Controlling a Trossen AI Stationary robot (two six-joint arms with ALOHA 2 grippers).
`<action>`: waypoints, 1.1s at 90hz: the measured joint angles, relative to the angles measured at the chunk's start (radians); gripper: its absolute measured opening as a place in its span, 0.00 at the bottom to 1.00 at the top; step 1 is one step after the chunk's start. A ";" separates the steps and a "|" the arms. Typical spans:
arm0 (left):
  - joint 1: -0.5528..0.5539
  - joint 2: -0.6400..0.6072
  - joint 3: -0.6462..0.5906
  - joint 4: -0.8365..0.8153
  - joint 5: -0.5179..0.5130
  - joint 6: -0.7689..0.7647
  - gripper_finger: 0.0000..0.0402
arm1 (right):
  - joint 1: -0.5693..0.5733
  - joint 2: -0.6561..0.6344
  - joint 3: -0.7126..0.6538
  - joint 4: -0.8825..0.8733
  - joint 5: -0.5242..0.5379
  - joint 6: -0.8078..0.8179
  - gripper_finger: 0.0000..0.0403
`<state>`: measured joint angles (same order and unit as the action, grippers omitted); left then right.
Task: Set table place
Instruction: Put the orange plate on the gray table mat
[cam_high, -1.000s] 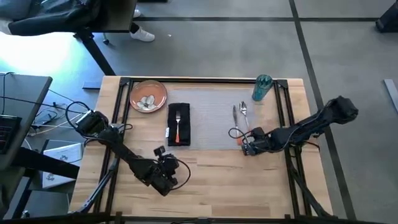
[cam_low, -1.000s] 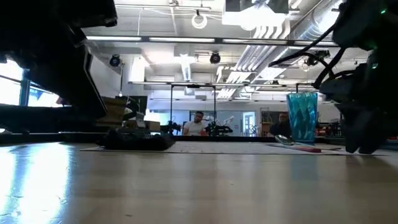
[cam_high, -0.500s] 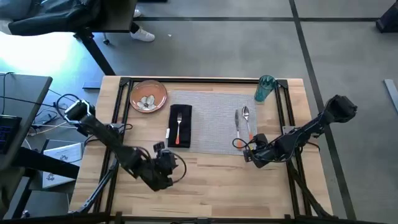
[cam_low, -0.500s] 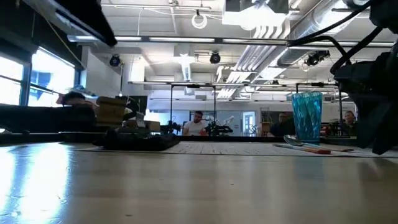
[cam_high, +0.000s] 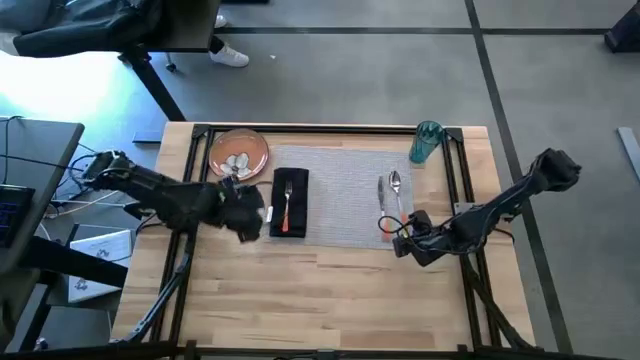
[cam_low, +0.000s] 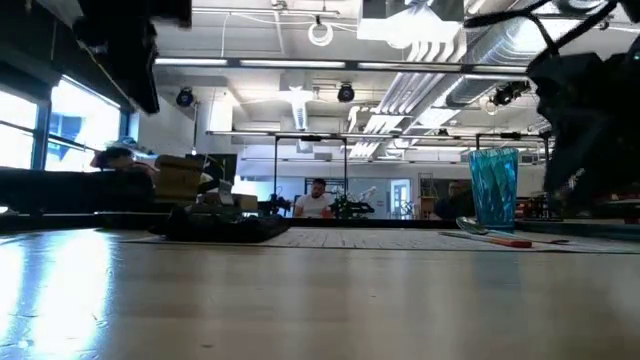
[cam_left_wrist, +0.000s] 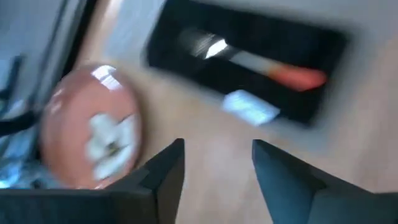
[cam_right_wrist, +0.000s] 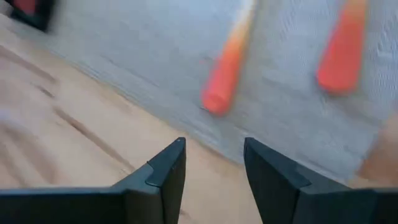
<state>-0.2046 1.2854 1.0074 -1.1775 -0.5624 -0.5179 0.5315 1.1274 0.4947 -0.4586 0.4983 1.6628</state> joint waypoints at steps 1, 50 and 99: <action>0.014 0.000 -0.010 0.008 -0.002 0.013 0.47 | 0.000 -0.002 0.000 0.005 0.015 -0.005 0.35; 0.439 0.010 -0.291 0.423 0.077 0.543 0.49 | -0.001 0.185 0.001 0.259 0.372 -0.249 0.35; 0.534 0.226 -0.291 0.548 -0.021 0.650 0.49 | -0.001 0.452 0.001 0.485 0.404 -0.250 0.35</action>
<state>0.3295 1.5118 0.7162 -0.6293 -0.5834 0.1317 0.5304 1.5799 0.4961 0.0265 0.9028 1.4124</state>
